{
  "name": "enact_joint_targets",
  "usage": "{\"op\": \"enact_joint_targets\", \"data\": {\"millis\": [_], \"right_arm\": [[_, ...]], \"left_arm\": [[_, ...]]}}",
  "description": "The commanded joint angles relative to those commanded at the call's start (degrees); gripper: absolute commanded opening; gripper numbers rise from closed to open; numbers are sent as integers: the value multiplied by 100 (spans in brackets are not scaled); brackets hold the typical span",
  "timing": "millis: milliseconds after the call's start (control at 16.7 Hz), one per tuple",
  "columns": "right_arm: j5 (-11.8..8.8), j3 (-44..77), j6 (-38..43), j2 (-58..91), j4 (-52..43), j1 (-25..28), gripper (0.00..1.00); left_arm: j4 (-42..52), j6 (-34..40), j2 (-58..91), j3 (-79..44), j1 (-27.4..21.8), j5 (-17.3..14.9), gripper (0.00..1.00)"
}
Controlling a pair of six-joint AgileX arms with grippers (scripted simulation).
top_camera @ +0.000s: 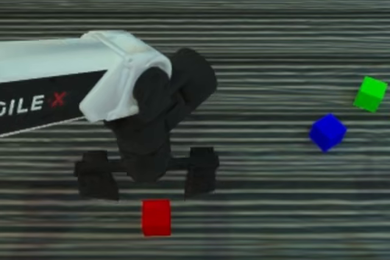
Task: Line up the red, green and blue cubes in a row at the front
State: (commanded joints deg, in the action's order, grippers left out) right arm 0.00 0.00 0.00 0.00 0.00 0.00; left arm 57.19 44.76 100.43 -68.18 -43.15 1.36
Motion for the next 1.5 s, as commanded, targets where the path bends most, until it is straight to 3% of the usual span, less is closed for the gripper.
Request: {"op": "enact_joint_targets", "data": {"millis": [480,720,1080,1500], "right_arm": [[-3,57,-33,55,-40,5,100],[-15,879,-481,874,-589,37,100],[7,3668,-1828,3898,-2293,81,100],[41,7477,-3742,8782,-4844,166,100]], "left_arm": [[205,-7,-171,-109,17,1,100],[-196,-72,-842,461,392,33,100],[-1476,-535,-3273,2246,1554,75,100],[-3418,-1999,-6873,4831,3112,78,100]]}}
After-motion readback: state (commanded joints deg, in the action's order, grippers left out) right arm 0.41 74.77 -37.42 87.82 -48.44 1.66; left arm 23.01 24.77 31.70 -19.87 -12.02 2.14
